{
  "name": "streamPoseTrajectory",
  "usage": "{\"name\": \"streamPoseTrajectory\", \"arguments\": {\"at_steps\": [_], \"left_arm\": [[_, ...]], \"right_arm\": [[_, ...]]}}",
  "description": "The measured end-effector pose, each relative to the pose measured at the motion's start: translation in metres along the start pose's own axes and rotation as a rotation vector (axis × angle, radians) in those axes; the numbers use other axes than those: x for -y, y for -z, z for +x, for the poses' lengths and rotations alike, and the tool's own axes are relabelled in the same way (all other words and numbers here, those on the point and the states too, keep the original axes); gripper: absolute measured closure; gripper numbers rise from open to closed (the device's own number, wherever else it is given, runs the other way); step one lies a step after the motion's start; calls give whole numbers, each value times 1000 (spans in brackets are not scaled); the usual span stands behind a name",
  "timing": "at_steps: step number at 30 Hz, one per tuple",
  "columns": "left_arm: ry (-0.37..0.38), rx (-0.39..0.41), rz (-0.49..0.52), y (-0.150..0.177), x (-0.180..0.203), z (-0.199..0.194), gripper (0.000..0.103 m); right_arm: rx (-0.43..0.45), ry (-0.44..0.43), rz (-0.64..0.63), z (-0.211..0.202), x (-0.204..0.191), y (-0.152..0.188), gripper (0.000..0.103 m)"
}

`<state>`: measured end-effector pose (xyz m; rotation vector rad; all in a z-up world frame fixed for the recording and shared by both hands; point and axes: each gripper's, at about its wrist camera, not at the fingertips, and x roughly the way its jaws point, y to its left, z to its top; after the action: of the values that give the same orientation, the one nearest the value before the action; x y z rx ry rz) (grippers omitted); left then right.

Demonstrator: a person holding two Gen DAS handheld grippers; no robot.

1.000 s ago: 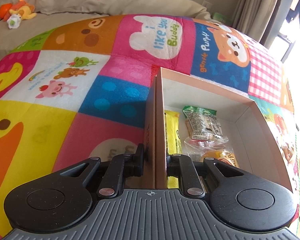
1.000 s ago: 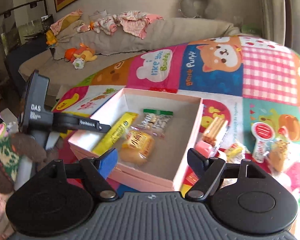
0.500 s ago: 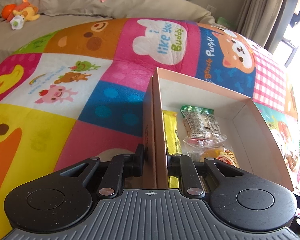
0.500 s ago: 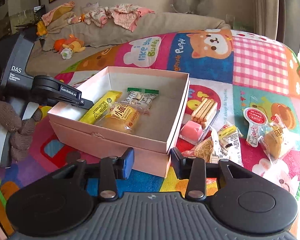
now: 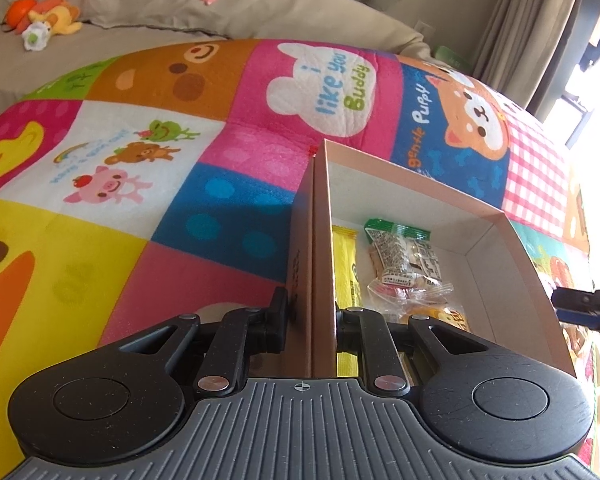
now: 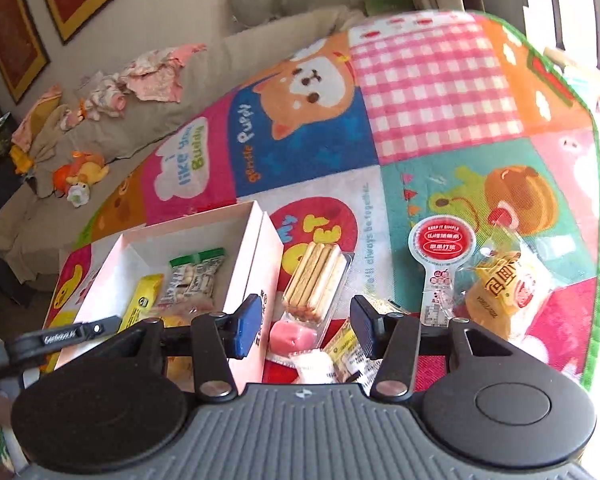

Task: Organize objects
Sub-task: 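Grasp the biscuit-stick tray with pink cup using the right gripper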

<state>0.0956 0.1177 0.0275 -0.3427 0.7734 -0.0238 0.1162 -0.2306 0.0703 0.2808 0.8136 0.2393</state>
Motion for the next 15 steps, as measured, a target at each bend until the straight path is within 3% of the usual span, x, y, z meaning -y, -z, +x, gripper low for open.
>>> {"name": "streamPoseTrajectory", "arguments": {"at_steps": [3,7,9,15], "left_arm": [[-2,-3,3,0,0,0,84],[2,-6,3,0,-1,-1,84],[3,-4,4,-1,-1,-1,84],[3,-1,-4,0,-1,-1,84]], "right_arm": [[-61,25,49,46,2,-19,55],[-142,82,9,92,-4,-26,60],[-156,42,16,91,0,-23,63],[-205,40,-108,47,12,9,65]]}}
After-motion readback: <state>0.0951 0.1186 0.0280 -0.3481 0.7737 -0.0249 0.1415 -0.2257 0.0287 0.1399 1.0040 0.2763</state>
